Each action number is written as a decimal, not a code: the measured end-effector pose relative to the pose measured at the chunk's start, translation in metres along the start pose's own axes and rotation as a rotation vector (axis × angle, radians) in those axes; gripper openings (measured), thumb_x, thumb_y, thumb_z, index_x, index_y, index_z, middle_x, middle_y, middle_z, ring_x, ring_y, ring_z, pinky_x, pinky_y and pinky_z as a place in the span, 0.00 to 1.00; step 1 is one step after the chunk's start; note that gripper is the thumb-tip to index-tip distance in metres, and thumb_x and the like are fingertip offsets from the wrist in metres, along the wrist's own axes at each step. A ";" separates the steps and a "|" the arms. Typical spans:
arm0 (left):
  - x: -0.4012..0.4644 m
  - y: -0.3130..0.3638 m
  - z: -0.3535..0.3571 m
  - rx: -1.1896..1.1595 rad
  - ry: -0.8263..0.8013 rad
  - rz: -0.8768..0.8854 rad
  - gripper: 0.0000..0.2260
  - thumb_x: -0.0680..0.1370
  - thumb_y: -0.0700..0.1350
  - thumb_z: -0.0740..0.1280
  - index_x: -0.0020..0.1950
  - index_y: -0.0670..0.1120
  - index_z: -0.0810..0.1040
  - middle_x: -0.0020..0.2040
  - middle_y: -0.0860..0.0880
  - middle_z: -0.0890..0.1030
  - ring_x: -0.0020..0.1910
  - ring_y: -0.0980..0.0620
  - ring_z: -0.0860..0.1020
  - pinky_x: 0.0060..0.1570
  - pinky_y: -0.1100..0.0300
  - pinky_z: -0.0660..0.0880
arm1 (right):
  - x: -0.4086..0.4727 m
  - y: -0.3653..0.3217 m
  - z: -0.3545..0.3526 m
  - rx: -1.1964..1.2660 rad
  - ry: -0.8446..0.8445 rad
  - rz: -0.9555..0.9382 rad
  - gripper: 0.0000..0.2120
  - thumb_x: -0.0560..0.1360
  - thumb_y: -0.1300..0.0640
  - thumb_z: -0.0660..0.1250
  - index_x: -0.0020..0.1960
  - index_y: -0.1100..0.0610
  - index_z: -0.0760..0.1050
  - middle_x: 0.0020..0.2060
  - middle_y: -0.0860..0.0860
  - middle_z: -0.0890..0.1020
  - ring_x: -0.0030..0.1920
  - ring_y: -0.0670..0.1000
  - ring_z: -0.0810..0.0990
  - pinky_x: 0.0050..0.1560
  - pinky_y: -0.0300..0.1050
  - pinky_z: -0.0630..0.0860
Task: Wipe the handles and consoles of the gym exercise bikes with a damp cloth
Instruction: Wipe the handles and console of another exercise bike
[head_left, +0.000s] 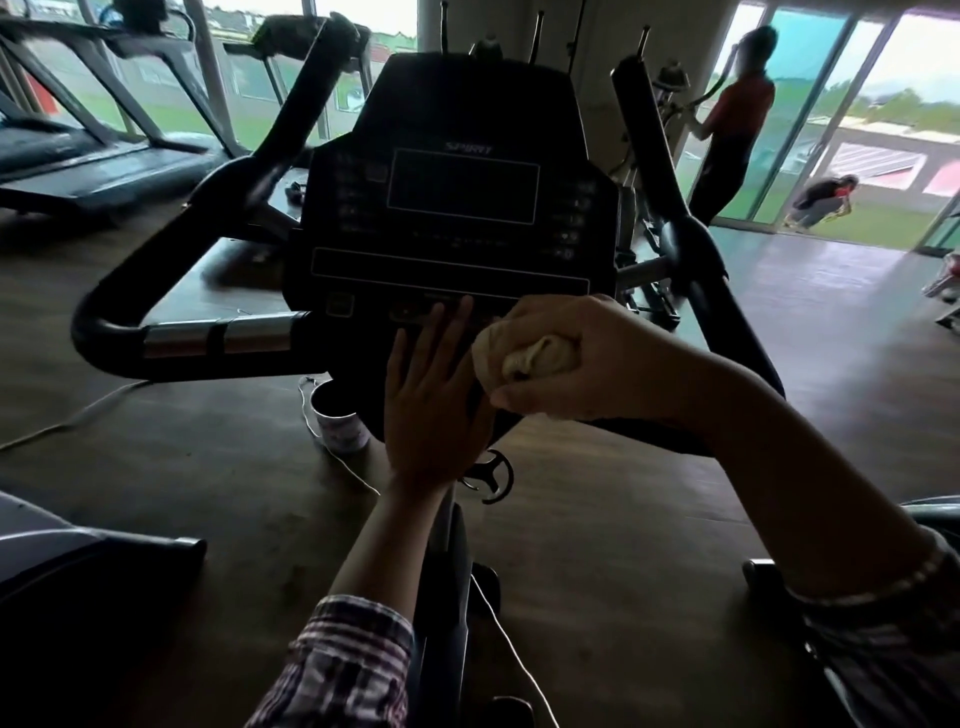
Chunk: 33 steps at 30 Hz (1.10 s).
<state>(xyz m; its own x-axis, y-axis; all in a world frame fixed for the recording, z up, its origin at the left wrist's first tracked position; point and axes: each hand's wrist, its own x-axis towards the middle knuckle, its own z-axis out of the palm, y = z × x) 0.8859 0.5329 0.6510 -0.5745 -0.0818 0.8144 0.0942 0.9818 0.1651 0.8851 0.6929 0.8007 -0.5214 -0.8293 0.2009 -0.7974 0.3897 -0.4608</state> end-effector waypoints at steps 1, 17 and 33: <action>0.000 -0.001 0.000 -0.004 0.004 0.002 0.23 0.81 0.57 0.47 0.74 0.51 0.61 0.74 0.47 0.68 0.75 0.46 0.63 0.72 0.45 0.57 | -0.003 0.000 0.002 -0.042 0.037 -0.004 0.11 0.67 0.47 0.76 0.48 0.46 0.80 0.50 0.41 0.79 0.50 0.41 0.79 0.53 0.42 0.78; -0.001 0.001 0.005 0.045 0.019 -0.051 0.22 0.80 0.53 0.55 0.73 0.52 0.68 0.75 0.49 0.65 0.76 0.48 0.60 0.74 0.47 0.52 | -0.062 0.033 0.006 -0.355 0.308 -0.054 0.36 0.65 0.40 0.73 0.70 0.49 0.71 0.58 0.46 0.79 0.52 0.47 0.81 0.47 0.51 0.81; -0.003 0.000 0.003 0.054 0.041 -0.053 0.22 0.79 0.53 0.56 0.74 0.53 0.66 0.75 0.49 0.65 0.76 0.48 0.60 0.74 0.46 0.53 | -0.064 0.055 -0.020 -0.047 0.002 -0.006 0.41 0.61 0.36 0.74 0.71 0.46 0.69 0.62 0.37 0.75 0.62 0.39 0.75 0.63 0.46 0.74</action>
<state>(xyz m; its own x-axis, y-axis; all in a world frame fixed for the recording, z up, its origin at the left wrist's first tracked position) 0.8853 0.5339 0.6468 -0.5440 -0.1399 0.8274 0.0200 0.9836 0.1795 0.8686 0.7750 0.7798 -0.5172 -0.8309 0.2053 -0.8138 0.4033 -0.4184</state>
